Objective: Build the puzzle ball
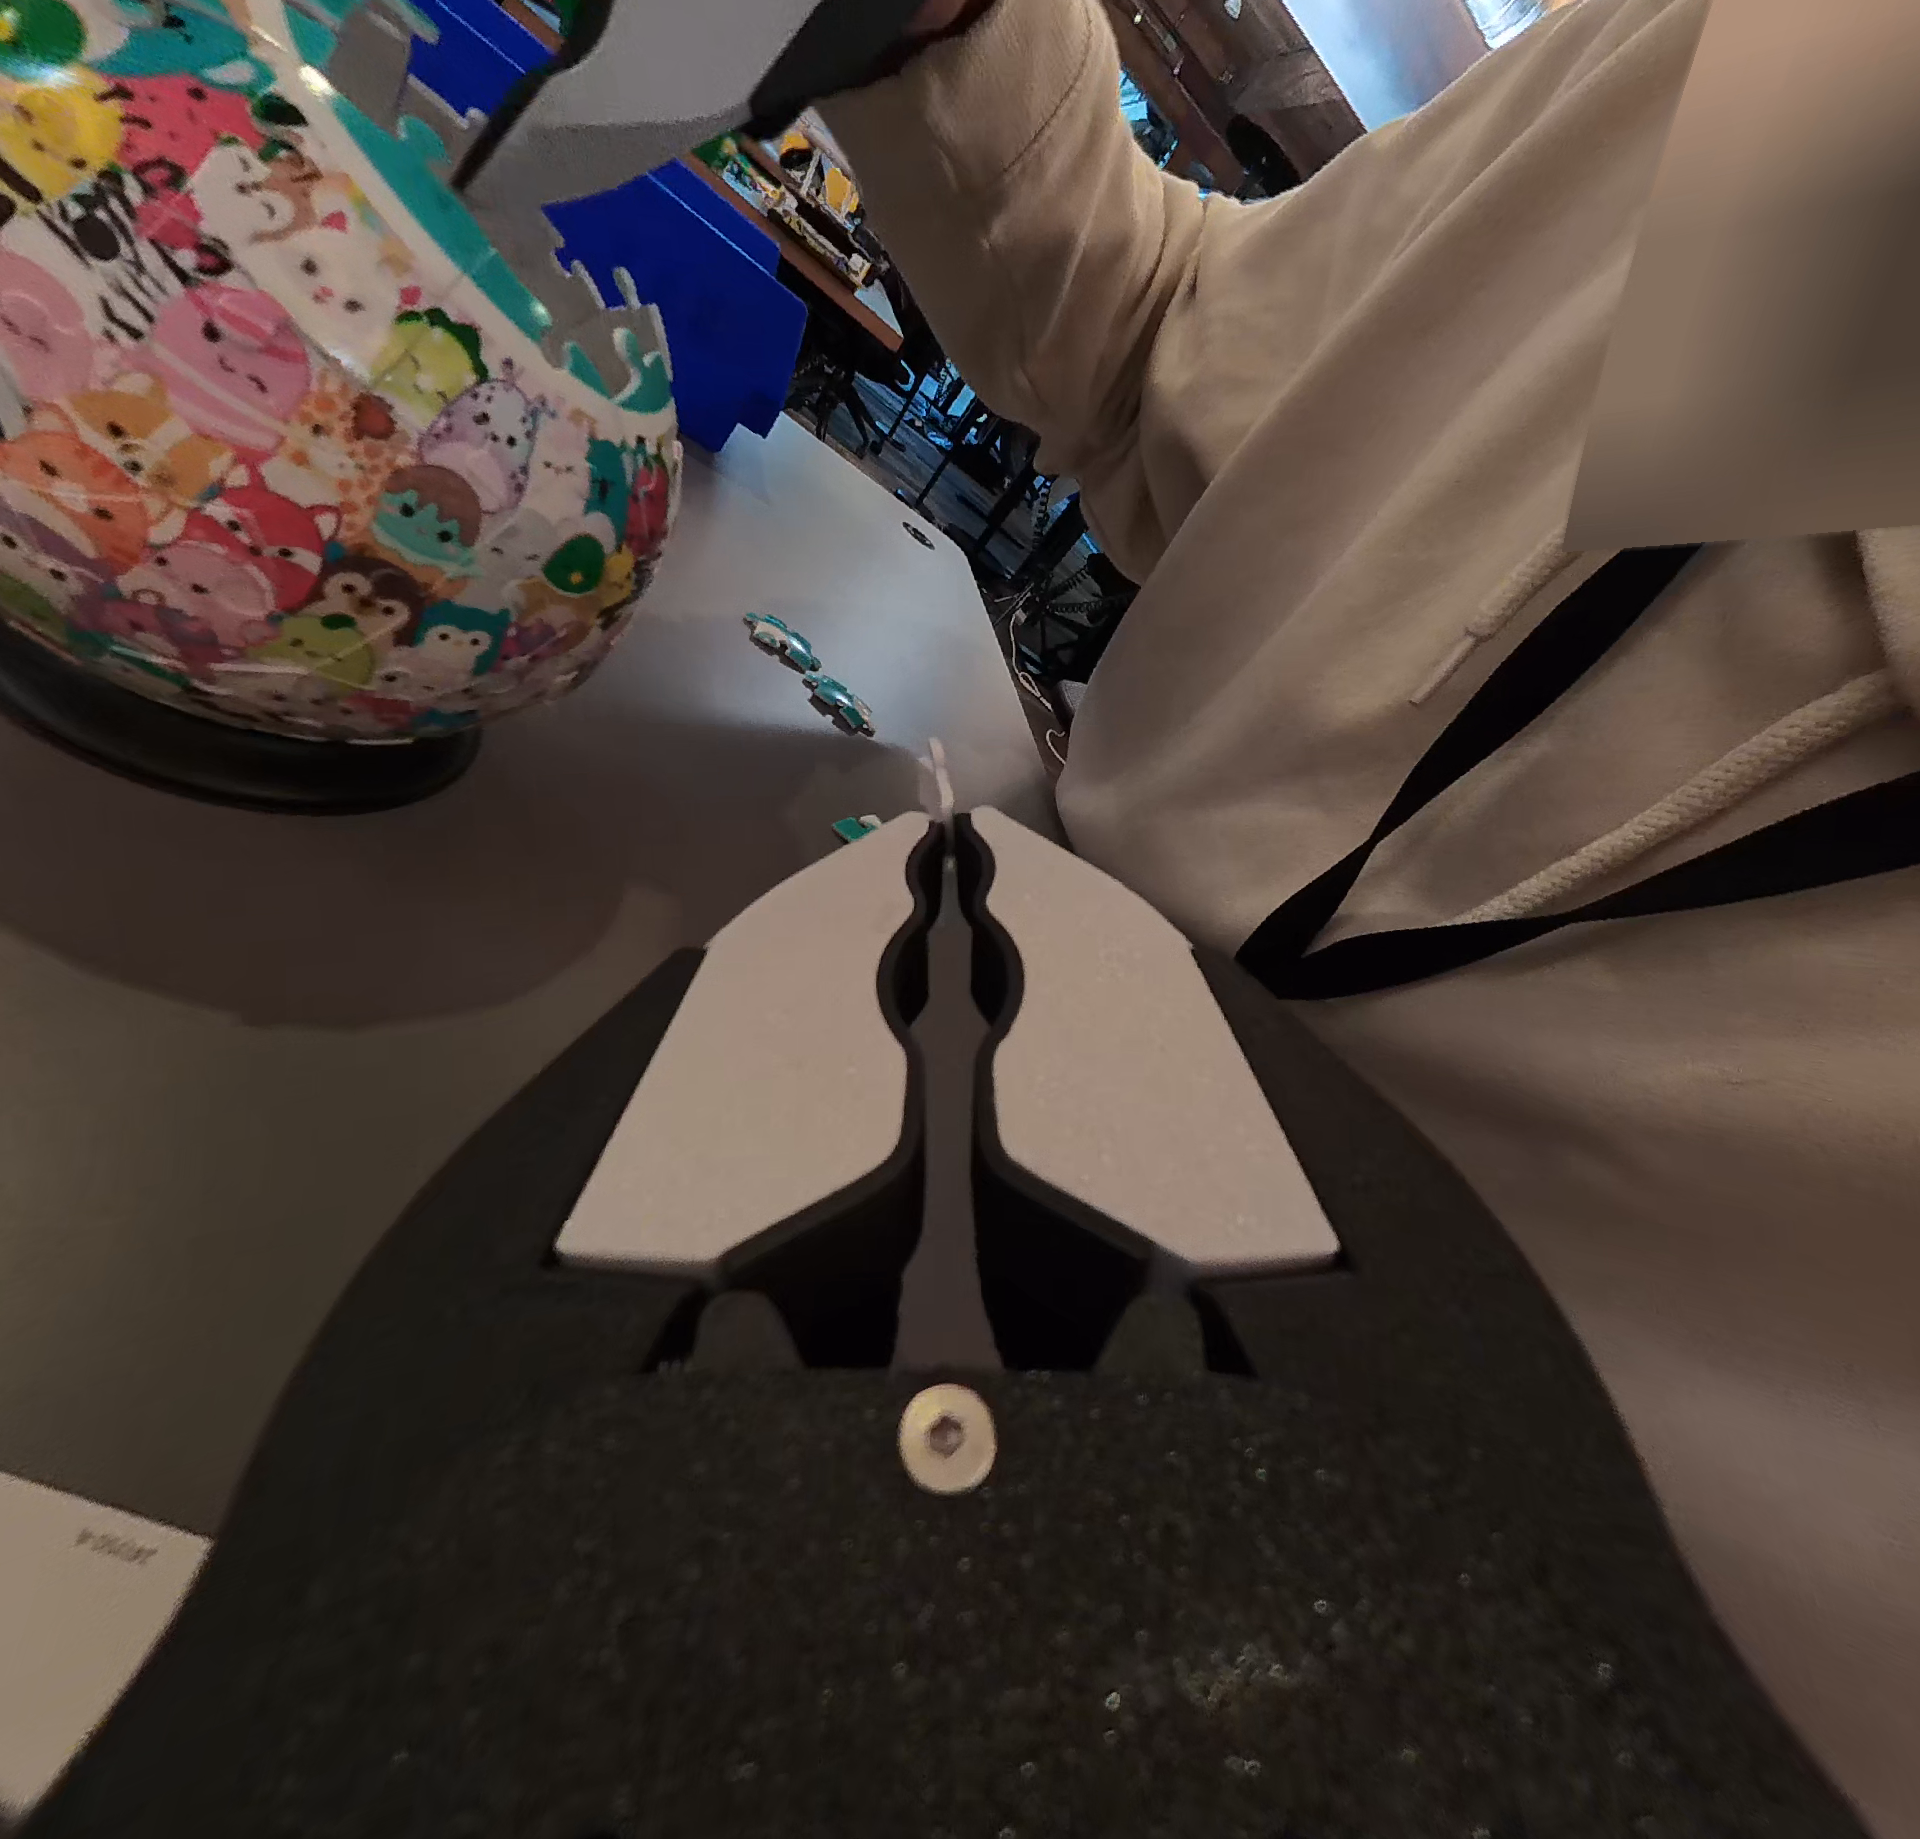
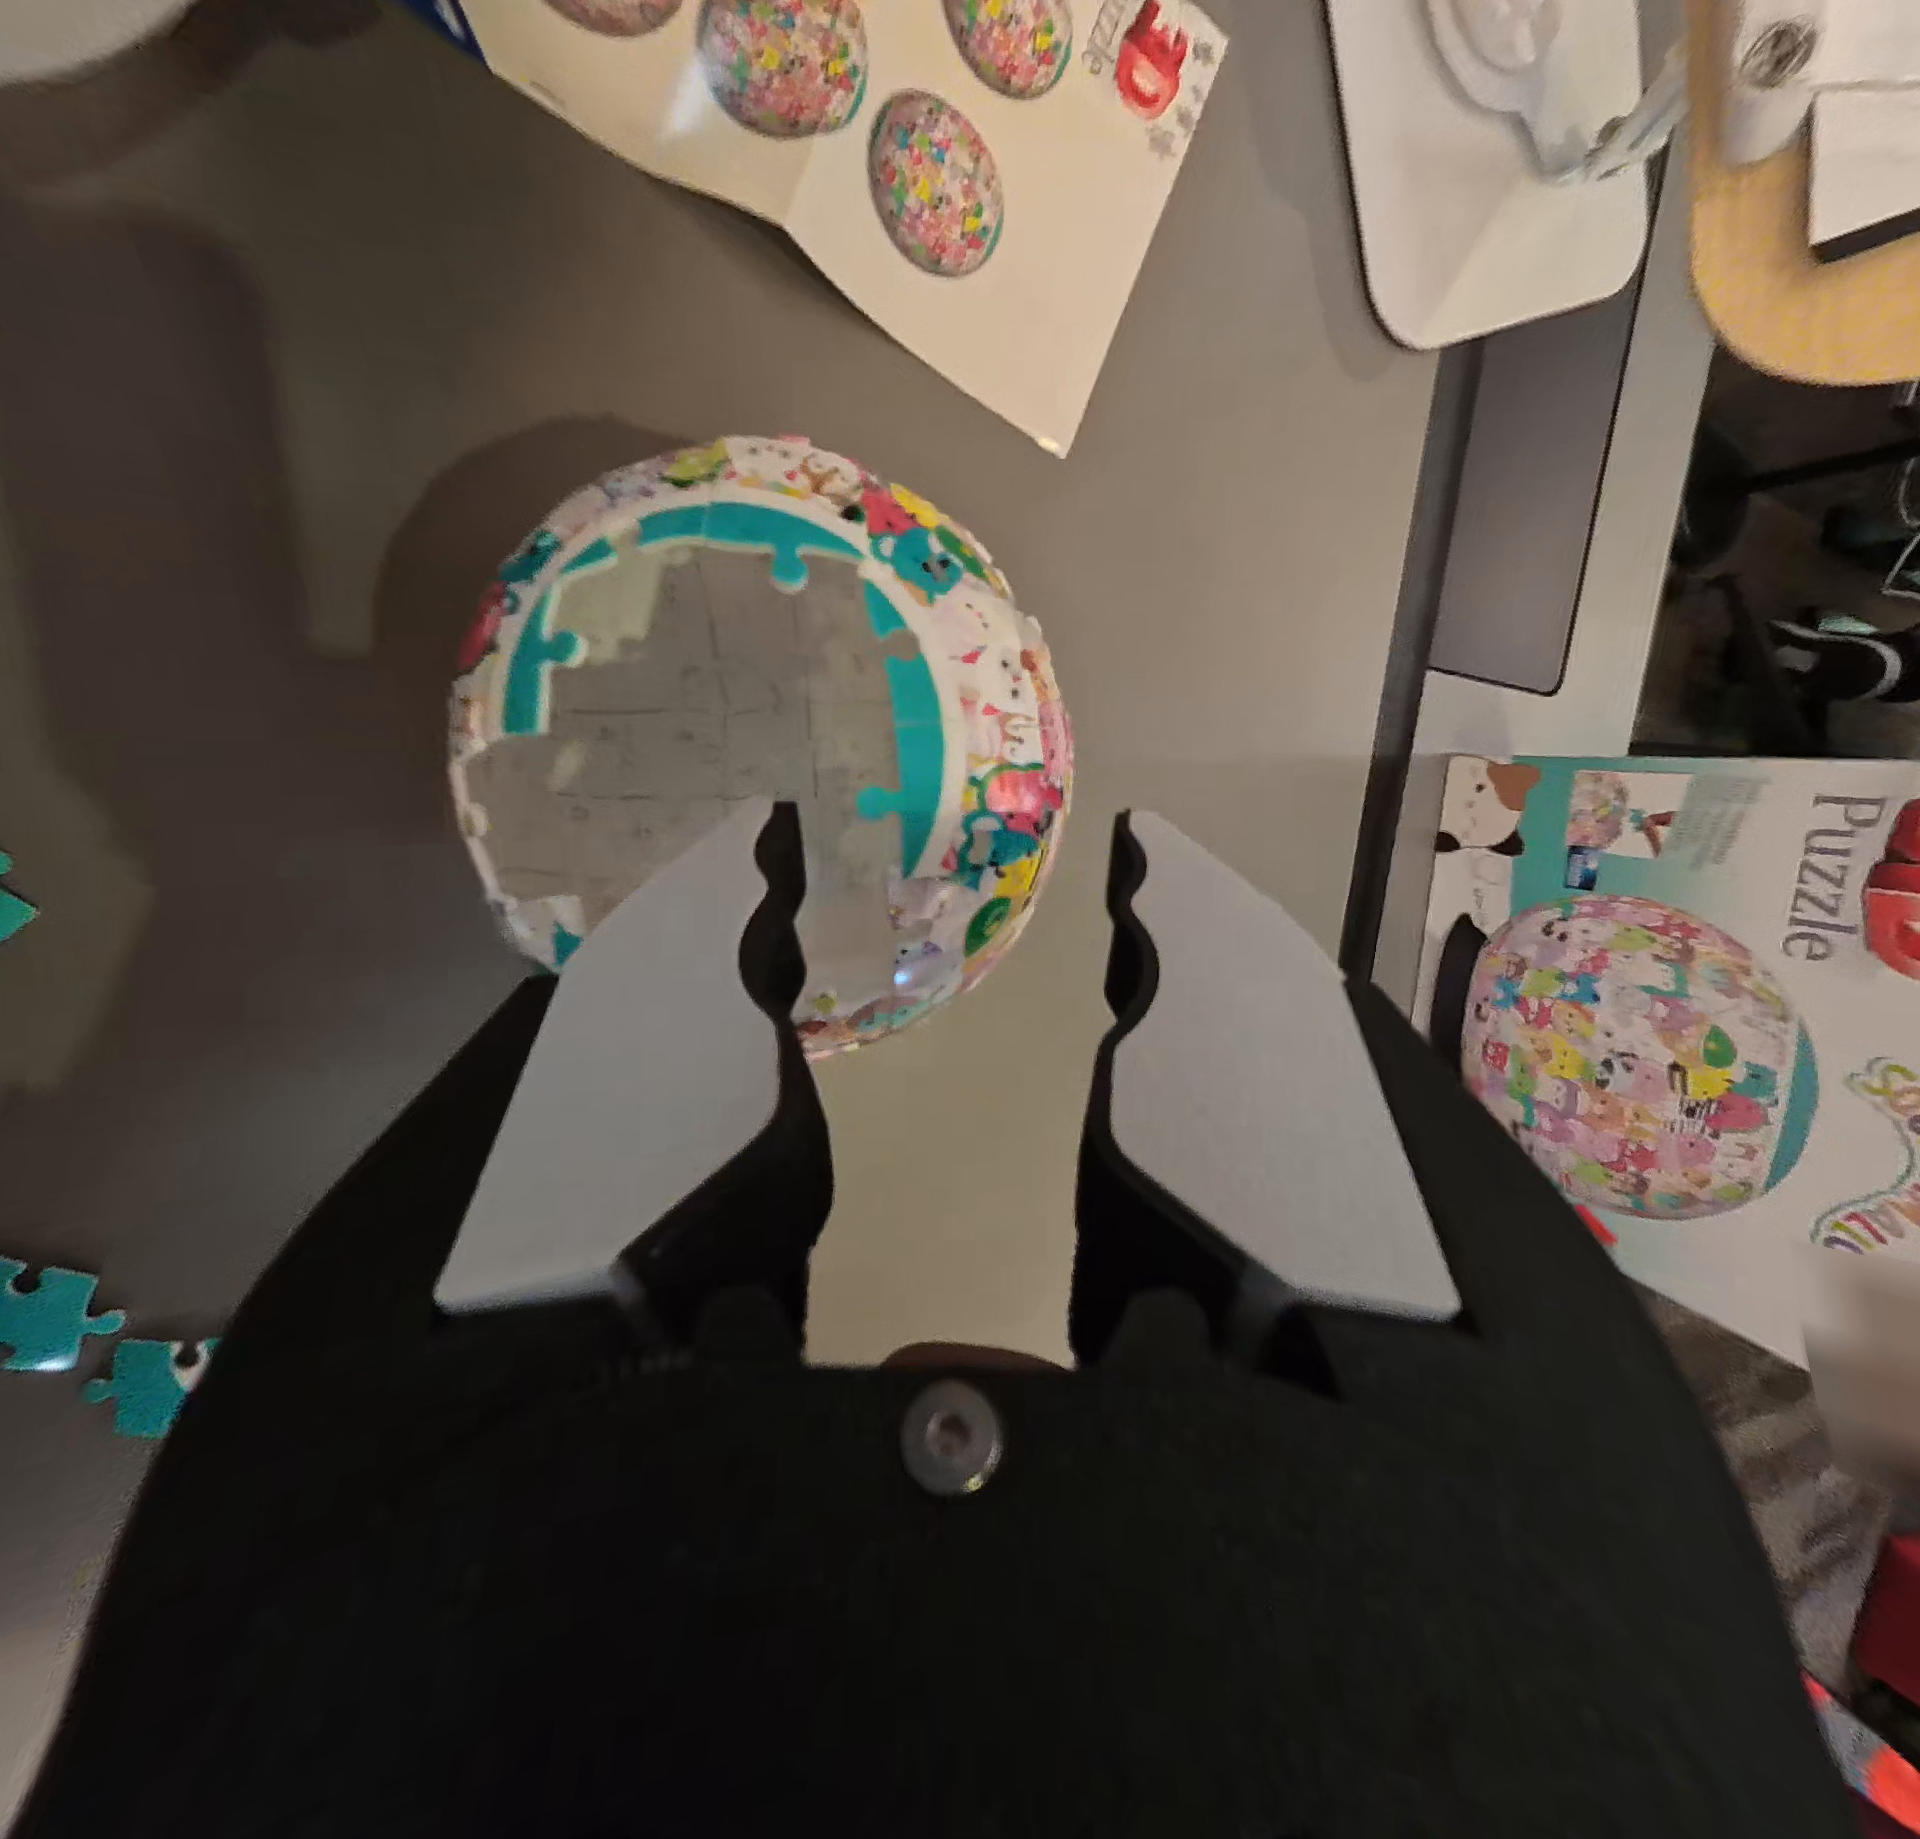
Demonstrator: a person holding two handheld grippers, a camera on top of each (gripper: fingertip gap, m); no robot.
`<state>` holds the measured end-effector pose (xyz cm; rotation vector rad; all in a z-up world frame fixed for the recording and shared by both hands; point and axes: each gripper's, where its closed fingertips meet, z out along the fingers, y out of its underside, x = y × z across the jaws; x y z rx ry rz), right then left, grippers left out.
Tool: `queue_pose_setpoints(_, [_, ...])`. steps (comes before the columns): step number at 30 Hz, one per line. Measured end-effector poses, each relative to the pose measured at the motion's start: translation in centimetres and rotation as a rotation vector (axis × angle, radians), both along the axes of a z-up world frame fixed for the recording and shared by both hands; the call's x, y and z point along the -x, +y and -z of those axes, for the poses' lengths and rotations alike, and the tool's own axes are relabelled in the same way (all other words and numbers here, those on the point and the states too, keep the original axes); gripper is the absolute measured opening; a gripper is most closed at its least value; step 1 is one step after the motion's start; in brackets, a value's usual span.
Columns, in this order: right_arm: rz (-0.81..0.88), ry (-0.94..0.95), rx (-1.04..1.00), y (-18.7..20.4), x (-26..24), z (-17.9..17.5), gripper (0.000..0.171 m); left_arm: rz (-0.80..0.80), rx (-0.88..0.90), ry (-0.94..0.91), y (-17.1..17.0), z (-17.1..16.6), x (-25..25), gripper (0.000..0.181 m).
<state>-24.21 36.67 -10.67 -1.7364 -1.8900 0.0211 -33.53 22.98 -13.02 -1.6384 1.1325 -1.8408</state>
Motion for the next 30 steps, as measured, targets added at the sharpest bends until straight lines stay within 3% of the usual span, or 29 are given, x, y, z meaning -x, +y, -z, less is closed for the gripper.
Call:
queue_pose_setpoints(10, [0.002, 0.007, 0.012, -0.1, 0.5, 0.7, 0.062, 0.000, 0.002, 0.000, 0.0, 0.0, 0.0, 0.001])
queue_pose_setpoints(15, [-0.010, 0.001, 0.039, -0.6, 0.4, 0.7, 0.052, 0.000, 0.012, -0.010, 0.1, -0.1, 0.1, 0.001])
queue_pose_setpoints(19, [0.002, -0.013, -0.004, -0.1, 0.2, 0.8, 0.063, 0.003, 0.008, -0.008, 0.0, -0.1, 0.0, 0.001])
queue_pose_setpoints(30, [-0.010, -0.010, -0.001, -0.3, 0.5, 1.0, 0.059, 0.002, 0.010, -0.011, -0.1, -0.1, 0.1, 0.001])
